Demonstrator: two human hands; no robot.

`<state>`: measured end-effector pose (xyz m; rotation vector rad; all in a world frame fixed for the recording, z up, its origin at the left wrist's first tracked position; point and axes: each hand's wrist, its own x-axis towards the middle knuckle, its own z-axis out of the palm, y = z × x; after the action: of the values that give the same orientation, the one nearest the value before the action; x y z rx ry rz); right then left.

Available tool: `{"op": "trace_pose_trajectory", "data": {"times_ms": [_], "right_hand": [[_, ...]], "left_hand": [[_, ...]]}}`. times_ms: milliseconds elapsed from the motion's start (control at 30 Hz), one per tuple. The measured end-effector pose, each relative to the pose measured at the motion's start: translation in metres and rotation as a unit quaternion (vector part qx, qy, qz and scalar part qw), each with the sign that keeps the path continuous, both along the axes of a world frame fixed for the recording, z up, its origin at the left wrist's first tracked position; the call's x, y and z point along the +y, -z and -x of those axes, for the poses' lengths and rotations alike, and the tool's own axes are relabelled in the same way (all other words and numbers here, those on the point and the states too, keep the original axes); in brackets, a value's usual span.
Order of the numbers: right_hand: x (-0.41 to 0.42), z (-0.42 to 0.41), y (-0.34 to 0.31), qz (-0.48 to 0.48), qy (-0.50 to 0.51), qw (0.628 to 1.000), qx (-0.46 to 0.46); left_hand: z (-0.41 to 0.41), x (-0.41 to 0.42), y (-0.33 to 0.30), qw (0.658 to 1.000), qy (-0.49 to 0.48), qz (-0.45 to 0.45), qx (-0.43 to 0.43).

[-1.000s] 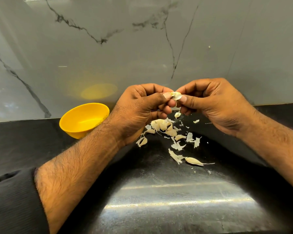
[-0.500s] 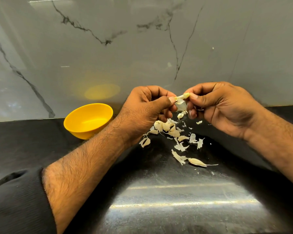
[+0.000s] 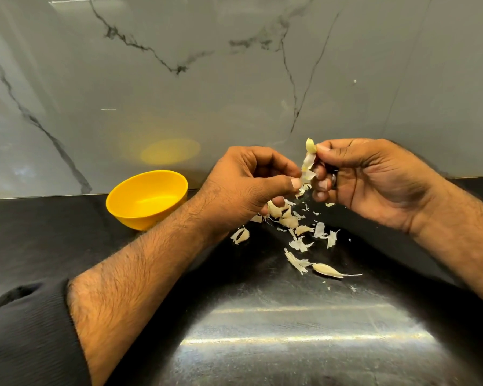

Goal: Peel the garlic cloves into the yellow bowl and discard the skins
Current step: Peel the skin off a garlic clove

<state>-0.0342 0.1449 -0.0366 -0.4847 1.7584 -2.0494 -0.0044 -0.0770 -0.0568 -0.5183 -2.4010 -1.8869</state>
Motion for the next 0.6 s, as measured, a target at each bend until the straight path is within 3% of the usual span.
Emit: {"op": "trace_pose_trajectory", "data": {"times_ms": [167,600], "right_hand": [[-0.001,0.000,0.002,-0.013,0.004,1.000,0.001],[-0.002,0.000,0.010,-0.126,0.039,0.972,0.197]], "left_hand": [[0.004,-0.004,-0.001,0.998,-0.039,-0.018,0.052],[0.006,-0.004,-0.002,0.998,-0.032,-0.049,0.039]]}}
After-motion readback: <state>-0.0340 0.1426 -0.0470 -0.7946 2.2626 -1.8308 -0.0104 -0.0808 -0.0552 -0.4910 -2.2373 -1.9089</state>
